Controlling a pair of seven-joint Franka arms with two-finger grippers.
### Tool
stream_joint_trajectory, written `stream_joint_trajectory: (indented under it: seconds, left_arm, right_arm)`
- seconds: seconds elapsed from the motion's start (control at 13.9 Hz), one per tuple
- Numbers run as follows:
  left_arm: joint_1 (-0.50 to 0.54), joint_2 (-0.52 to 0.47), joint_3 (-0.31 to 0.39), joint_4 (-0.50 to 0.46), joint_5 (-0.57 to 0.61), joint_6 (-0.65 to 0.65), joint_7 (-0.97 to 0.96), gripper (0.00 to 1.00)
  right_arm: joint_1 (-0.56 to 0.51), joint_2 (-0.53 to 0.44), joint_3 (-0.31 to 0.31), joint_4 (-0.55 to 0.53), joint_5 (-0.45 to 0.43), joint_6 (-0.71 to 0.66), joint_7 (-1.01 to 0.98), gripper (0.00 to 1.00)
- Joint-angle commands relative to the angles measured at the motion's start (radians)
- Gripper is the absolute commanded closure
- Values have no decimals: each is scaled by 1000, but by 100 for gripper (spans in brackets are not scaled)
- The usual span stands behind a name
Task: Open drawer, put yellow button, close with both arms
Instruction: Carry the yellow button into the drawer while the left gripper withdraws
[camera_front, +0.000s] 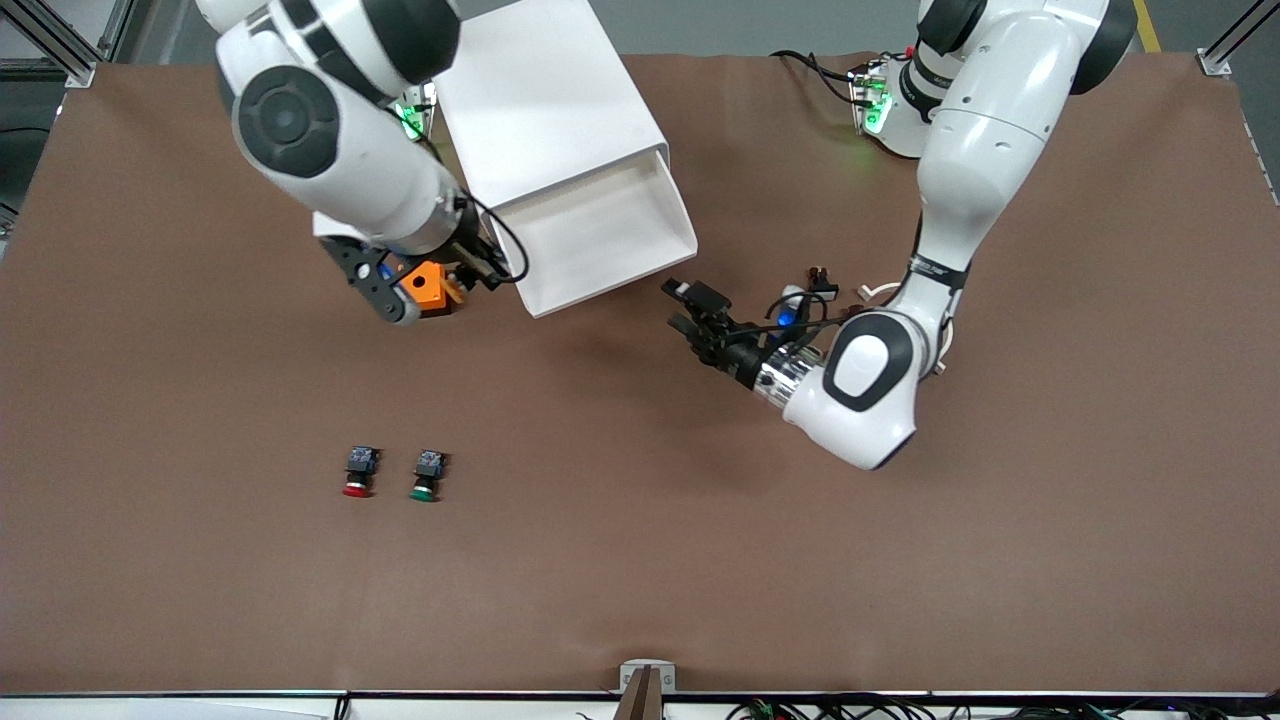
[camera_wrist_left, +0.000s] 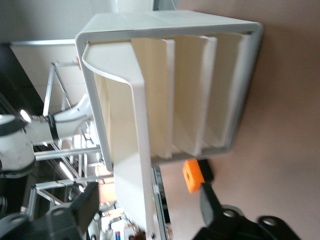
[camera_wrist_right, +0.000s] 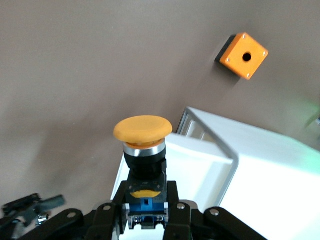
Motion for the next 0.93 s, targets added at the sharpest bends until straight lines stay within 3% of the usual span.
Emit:
stream_joint_trajectory:
  seconds: [0.0, 0.43, 0.86]
  left_arm:
    - [46, 5, 73, 39, 30, -9, 22, 1]
    - [47, -9, 243, 52, 108, -12, 191, 1]
    - [74, -14, 249, 52, 273, -12, 332, 1]
  right_arm:
    - [35, -8, -11, -31, 15, 48, 142, 100]
    - [126, -13, -11, -171, 51, 269, 420, 100]
    - [195, -16, -12, -277, 51, 404, 520, 99]
